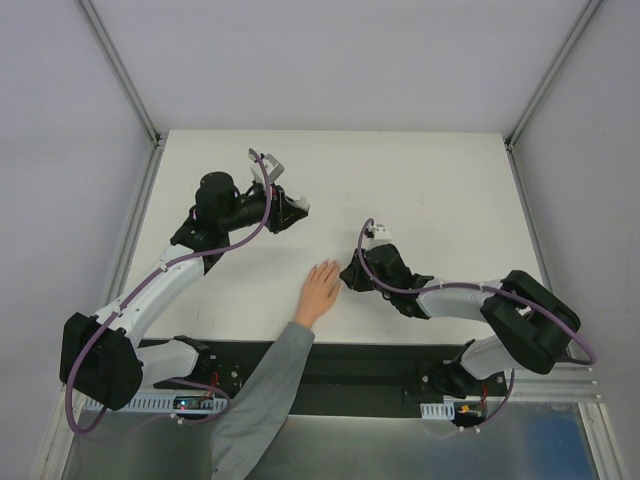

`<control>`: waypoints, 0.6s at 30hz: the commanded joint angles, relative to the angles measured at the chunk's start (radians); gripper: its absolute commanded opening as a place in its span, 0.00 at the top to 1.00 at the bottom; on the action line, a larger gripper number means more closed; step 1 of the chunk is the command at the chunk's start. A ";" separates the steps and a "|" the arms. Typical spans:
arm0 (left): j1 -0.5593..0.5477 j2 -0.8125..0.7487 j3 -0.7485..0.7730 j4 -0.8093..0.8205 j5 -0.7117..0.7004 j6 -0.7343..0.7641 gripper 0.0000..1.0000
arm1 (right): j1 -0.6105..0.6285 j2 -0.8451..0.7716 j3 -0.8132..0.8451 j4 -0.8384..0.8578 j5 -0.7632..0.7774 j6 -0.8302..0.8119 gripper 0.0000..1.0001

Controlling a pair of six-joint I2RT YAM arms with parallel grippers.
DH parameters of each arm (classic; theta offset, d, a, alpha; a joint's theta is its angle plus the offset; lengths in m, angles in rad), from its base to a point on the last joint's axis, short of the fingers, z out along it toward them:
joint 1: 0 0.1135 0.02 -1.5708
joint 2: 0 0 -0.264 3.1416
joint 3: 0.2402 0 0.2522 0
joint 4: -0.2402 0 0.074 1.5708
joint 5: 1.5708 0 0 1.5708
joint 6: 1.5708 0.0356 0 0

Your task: Paint the nails

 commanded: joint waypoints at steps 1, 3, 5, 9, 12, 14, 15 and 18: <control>-0.013 -0.005 0.027 0.034 0.035 0.013 1.00 | -0.009 0.014 0.034 0.053 -0.015 -0.006 0.99; -0.013 -0.005 0.027 0.034 0.037 0.013 1.00 | -0.012 0.018 0.035 0.061 -0.018 -0.007 0.99; -0.013 -0.005 0.027 0.034 0.037 0.013 1.00 | -0.013 0.024 0.038 0.067 -0.025 -0.012 0.99; -0.013 -0.010 0.026 0.034 0.035 0.015 1.00 | -0.018 0.037 0.048 0.076 -0.045 -0.023 0.99; -0.013 -0.011 0.026 0.034 0.035 0.015 1.00 | -0.018 0.037 0.048 0.087 -0.048 -0.029 0.99; -0.013 -0.010 0.026 0.034 0.035 0.015 1.00 | -0.024 0.043 0.055 0.089 -0.050 -0.035 0.99; -0.013 -0.011 0.026 0.034 0.037 0.013 1.00 | -0.026 0.047 0.058 0.089 -0.059 -0.037 0.99; -0.013 -0.011 0.026 0.034 0.035 0.015 1.00 | -0.033 0.057 0.063 0.087 -0.068 -0.034 0.99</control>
